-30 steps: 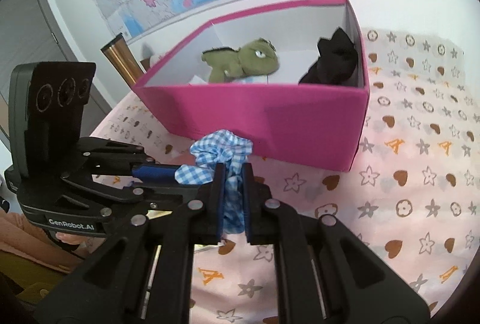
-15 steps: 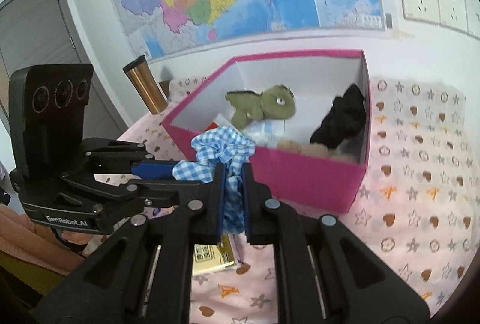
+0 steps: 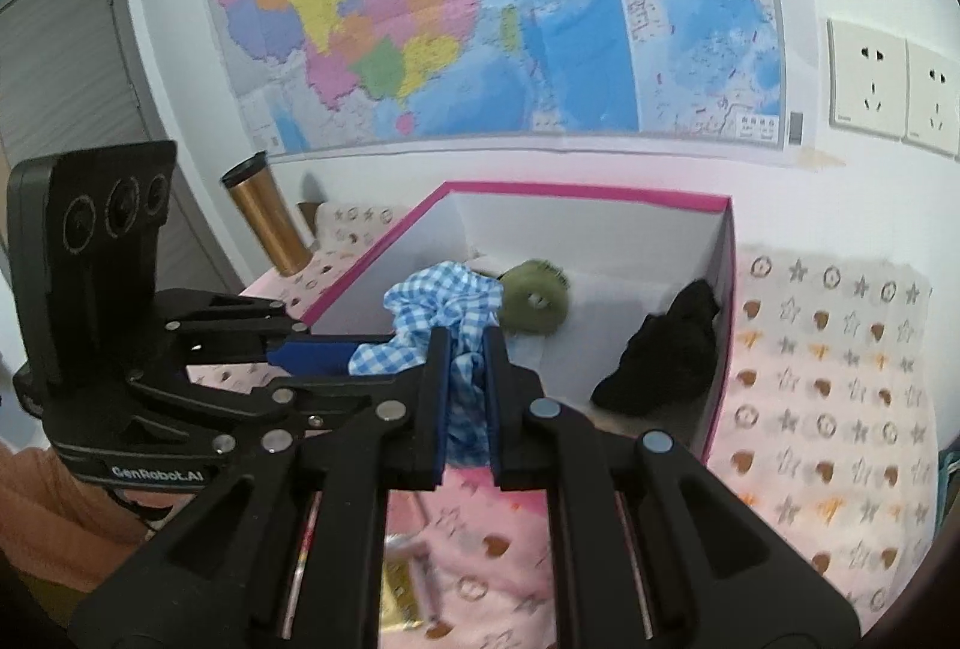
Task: Organize soft objects
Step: 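Carry the scrunchie into the pink box and open the right gripper, then grasp the pink hand-cream pouch with the right gripper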
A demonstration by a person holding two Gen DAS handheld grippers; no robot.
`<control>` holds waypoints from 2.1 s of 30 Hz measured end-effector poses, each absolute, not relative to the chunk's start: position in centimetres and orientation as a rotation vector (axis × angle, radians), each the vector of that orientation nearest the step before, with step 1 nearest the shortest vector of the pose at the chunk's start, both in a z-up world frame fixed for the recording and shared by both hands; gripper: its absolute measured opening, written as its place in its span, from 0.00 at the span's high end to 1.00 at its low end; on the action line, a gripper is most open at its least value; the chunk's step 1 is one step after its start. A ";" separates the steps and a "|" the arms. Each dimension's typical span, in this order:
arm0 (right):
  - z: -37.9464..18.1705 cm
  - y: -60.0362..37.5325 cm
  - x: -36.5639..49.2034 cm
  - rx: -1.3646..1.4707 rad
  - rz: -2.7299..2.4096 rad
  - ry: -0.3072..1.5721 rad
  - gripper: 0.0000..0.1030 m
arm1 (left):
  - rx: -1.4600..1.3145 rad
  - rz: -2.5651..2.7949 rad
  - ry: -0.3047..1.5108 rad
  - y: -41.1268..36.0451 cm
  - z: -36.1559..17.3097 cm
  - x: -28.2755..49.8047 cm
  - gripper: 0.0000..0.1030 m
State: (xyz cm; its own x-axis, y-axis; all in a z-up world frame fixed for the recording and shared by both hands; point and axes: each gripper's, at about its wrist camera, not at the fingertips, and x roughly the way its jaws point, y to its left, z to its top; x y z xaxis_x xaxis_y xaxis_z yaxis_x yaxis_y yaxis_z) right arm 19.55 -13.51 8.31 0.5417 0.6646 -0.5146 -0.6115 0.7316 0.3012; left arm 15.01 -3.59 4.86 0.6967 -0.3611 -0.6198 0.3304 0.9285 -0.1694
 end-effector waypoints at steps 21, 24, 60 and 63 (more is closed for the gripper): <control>3.5 -10.7 30.6 -0.003 0.556 0.849 0.79 | -0.116 -0.240 0.951 -2.2 -0.1 25.8 0.64; 3.4 -11.2 30.7 -0.008 0.505 0.847 0.72 | -0.133 -0.220 0.961 -1.7 -0.6 25.9 0.60; 0.4 -11.8 13.5 0.061 0.816 0.844 0.50 | -0.152 -0.249 0.780 1.7 -0.4 6.7 0.39; -0.7 -11.1 13.2 0.077 0.834 0.878 0.50 | -0.221 -0.206 0.789 3.9 -1.2 6.2 0.39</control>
State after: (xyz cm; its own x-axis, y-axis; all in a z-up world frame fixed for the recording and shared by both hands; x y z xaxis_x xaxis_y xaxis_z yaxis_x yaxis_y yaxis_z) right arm 13.15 -11.14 -0.68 0.3529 0.6735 -0.6495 -0.6142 0.6904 0.3822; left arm 6.20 3.86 -1.16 0.6870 -0.2650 -0.6766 0.1006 0.9569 -0.2725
